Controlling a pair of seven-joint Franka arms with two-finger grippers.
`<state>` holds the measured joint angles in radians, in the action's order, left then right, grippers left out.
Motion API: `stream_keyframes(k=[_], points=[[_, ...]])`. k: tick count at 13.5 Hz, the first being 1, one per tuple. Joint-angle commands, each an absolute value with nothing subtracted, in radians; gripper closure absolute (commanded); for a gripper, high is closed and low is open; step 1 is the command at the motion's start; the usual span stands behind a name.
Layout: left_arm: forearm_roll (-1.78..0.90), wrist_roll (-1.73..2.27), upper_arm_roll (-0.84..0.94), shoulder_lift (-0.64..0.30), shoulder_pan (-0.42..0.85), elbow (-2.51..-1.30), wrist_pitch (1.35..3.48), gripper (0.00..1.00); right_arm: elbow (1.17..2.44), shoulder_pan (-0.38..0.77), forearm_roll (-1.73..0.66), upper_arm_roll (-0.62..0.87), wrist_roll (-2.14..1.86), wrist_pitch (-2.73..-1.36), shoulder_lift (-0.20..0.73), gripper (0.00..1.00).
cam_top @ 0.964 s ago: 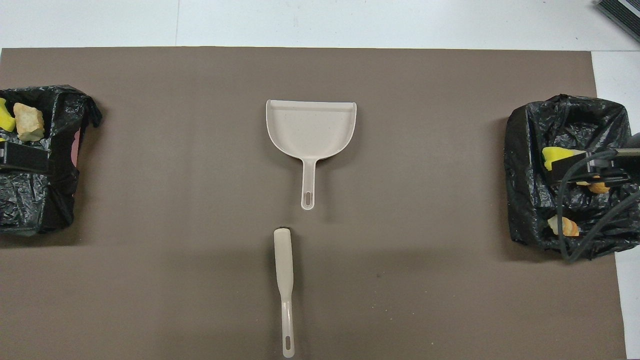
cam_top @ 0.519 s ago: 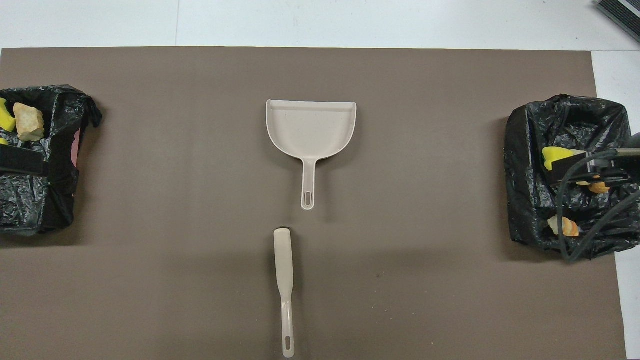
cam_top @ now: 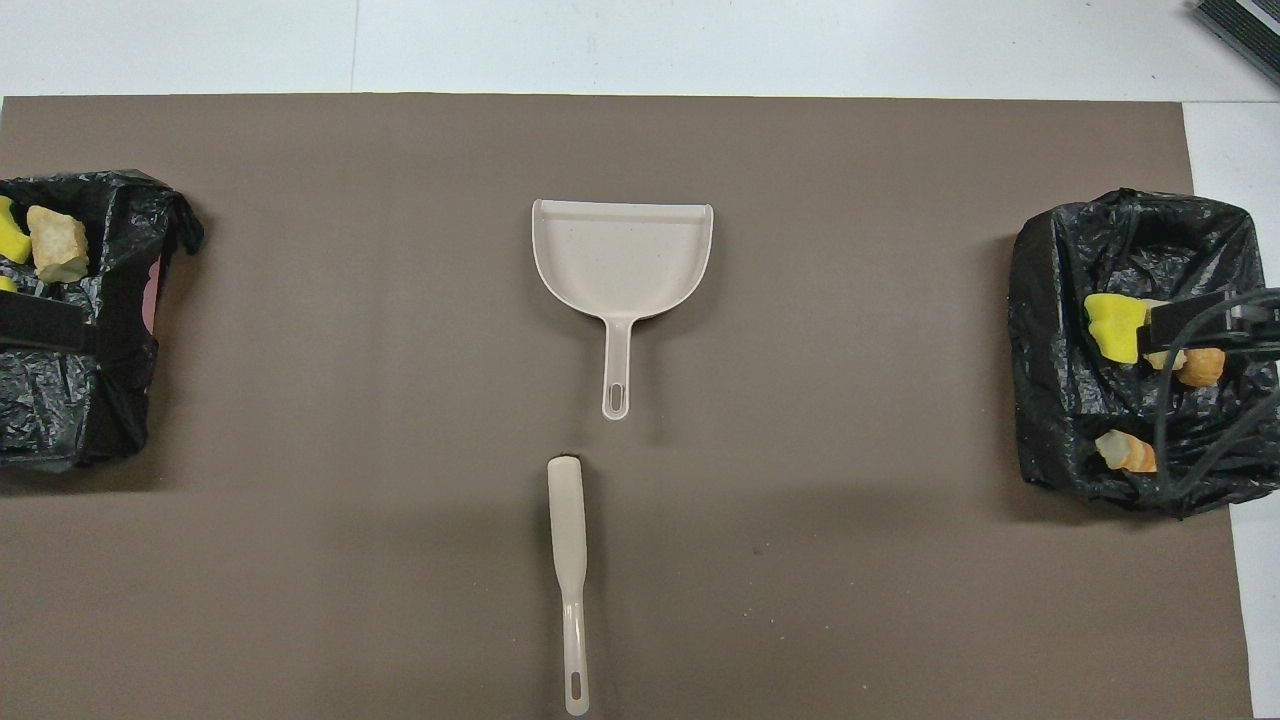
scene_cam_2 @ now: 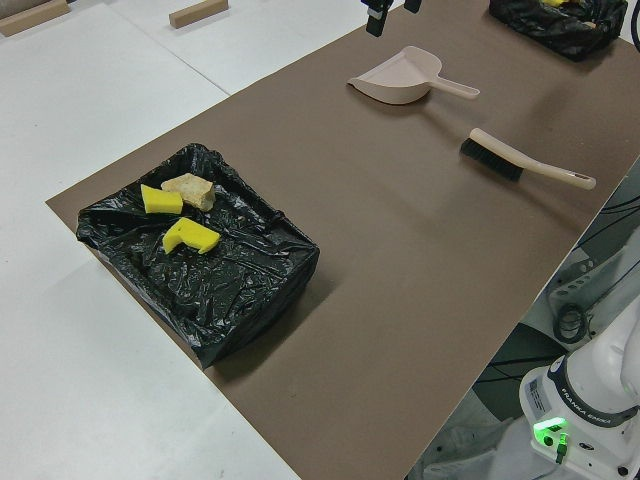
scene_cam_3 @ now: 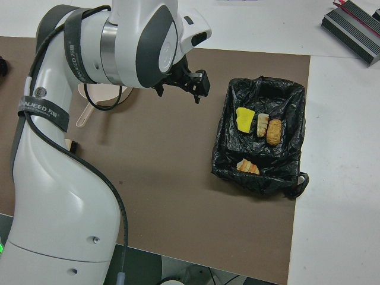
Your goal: Sweep and dump trash in bin
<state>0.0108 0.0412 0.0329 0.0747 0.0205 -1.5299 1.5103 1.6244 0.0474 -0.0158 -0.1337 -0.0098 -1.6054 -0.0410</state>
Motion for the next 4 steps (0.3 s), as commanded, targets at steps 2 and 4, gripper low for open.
stream_keyframes(k=[2,4], points=[[0.005,0.035,0.037,0.106,0.012,-1.566,1.519,0.0,1.727,0.021,-0.002,-0.127,-0.084,-1.718,-0.051,0.0],[0.005,0.035,0.038,0.106,0.014,-1.568,1.513,0.0,1.79,0.009,-0.002,-0.129,-0.103,-1.788,-0.034,0.0]])
